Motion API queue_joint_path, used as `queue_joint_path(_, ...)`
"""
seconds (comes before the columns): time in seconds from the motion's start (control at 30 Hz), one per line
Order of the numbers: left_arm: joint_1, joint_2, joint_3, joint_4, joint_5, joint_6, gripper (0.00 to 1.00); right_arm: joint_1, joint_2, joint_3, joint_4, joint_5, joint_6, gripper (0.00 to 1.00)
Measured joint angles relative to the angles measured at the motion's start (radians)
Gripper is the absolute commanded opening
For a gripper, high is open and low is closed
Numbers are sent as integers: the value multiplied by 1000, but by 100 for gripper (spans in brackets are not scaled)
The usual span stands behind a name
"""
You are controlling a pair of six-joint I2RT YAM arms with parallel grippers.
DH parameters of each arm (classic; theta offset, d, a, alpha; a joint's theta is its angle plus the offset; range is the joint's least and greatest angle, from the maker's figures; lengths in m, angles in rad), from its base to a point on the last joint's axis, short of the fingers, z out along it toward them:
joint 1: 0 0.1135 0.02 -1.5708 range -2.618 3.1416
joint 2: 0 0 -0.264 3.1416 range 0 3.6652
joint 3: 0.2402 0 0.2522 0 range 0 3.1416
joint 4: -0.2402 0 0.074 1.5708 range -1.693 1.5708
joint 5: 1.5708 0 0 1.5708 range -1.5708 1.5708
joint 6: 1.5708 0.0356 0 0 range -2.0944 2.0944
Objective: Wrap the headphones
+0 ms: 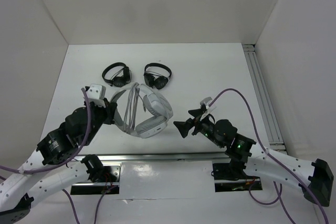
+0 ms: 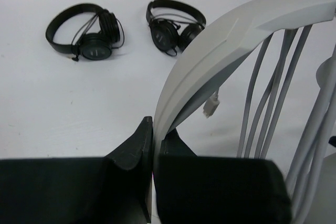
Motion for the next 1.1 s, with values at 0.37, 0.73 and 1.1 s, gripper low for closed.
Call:
queue_joint_path(0.37, 0, -20, 6, -155, 125, -153, 0, 0, -103, 127, -218, 149, -15, 100)
queue_joint_path(0.73, 0, -34, -40, -210, 204, -241, 0, 0, -128, 221, -360, 372, 35, 100)
queue_joint_path(1.1, 309, 752, -90, 153, 277, -256, 0, 8, 34, 307, -371, 314, 14, 100)
